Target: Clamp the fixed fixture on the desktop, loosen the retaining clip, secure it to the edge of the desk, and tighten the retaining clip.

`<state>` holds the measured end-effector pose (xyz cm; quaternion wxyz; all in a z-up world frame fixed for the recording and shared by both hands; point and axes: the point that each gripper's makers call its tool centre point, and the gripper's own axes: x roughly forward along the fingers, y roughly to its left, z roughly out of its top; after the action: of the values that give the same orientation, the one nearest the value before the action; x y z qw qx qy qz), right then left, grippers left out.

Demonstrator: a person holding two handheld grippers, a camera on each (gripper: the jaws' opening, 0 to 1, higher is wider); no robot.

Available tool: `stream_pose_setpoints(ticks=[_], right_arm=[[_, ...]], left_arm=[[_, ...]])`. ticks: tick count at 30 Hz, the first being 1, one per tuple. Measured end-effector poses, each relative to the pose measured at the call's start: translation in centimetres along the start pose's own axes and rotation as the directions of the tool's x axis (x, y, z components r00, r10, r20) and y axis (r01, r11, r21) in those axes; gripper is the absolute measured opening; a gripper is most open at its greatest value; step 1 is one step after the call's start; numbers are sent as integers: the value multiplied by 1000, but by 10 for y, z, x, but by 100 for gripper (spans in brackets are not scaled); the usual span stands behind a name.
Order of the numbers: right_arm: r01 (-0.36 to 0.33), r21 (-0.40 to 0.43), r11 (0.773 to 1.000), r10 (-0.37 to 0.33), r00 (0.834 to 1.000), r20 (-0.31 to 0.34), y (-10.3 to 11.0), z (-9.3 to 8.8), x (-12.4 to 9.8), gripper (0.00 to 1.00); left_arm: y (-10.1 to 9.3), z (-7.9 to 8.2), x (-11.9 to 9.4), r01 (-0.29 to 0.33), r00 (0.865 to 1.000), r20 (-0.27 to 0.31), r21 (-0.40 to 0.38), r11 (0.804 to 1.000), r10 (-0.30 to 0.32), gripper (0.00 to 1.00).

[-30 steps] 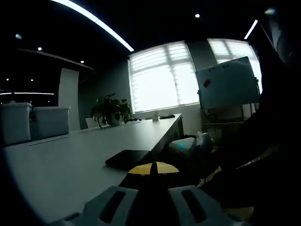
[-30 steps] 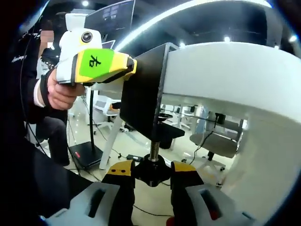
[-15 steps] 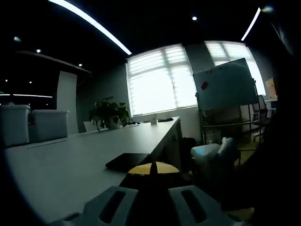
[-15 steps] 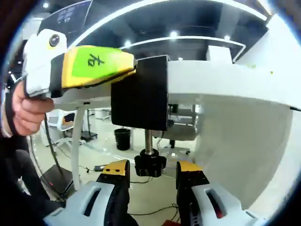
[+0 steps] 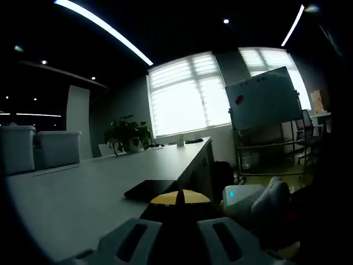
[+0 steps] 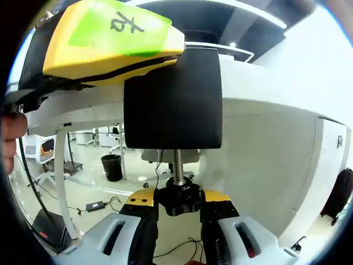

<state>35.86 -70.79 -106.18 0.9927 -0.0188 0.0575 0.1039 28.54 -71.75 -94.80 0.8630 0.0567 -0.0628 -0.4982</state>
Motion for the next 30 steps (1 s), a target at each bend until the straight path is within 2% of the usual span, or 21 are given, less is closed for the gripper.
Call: stream_pose_setpoints(ticks=[5,7,9,12,15,16,18,20,22,27,30], right_arm=[[-5,-9,1000,5,1000,-9,1,1,0,26],[-13,-63,998,11,1000,-24,0,1,-1,25],[-35,-62,997,33,999,-32,1,1,-2,25],[-135,-68,988,133,990,-35,4,1,0,25],[-237,-100,966,235,971,-32,6,2,2,25],[-273,-86,958,271,962,-35,7,1,1,25],[-330,-118,937,327,944,-44,9,1,0,25],[-392,-109,913,388,920,-59,12,1,-1,25],[-435,-117,893,430,901,-64,13,1,-2,25],[-562,-115,819,558,827,-70,22,1,-5,25],[-640,-116,759,636,768,-79,29,1,-7,25]], left_arm=[[0,1,0,-1,1000,3,-1,1000,1,1],[0,1,0,-2,1000,3,-3,1000,2,1],[0,0,0,-1,1000,3,-1,1000,1,1],[-1,-1,0,2,1000,-5,6,1000,-2,1],[-2,-1,1,1,1000,-7,8,1000,-1,1],[-2,-1,1,-1,1000,-6,8,1000,1,1],[-2,0,1,-4,1000,-4,6,1000,4,1],[-2,-1,2,-1,1000,-5,11,1000,1,1],[-3,-1,2,5,1000,-8,12,1000,-4,1],[-2,0,3,4,1000,-6,7,1000,-4,1],[-2,0,3,4,1000,-6,7,1000,-4,1]])
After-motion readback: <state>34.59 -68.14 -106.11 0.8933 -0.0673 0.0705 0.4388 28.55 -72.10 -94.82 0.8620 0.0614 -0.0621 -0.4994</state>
